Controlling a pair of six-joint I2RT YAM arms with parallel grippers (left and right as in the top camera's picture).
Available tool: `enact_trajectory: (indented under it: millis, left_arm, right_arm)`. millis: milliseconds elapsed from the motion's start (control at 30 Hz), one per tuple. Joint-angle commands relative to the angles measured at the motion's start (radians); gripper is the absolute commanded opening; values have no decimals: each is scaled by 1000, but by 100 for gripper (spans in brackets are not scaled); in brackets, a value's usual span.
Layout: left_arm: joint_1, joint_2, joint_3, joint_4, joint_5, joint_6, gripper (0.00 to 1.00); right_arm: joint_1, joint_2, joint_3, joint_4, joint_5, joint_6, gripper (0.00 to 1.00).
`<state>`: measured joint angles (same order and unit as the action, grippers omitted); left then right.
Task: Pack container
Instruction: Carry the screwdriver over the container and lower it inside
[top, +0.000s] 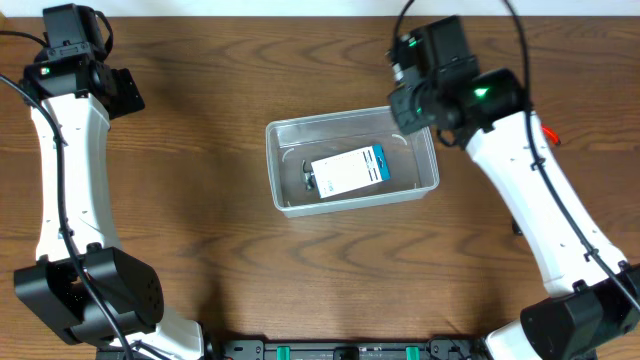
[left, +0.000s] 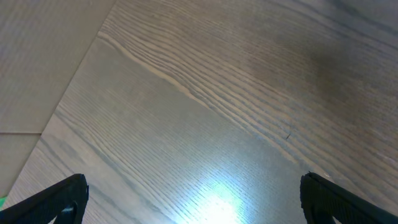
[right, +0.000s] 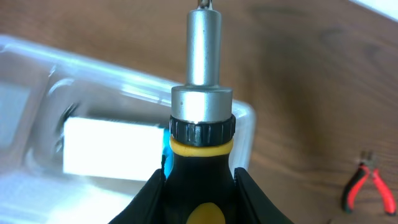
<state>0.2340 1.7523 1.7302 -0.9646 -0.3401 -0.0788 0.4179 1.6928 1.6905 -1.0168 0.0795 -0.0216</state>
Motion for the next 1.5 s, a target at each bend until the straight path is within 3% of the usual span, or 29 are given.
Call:
enact_trajectory:
  millis: [0,400,900,1100,1300,1467]
  left_arm:
    - [2,-21,24,-3,-5,-13,98]
    - [2,-21,24,-3,-5,-13,98]
    - [2,-21,24,-3,-5,-13,98]
    - [2,-21,24,-3,-5,-13,98]
    - [2,-21,24,-3,-5,-13,98]
    - [2,-21,24,-3,-5,-13,98]
  right_arm:
    - [46,-3,19,-31,7,37,1]
    - [43,79,-117,-45,51,180,1]
    - [37,81,-406,98,44,231,5]
    - [30,81,-481,173,44,230,16]
    - [16,81,-481,208,48,218,45]
    - [11,81,-453,212,48,177,52]
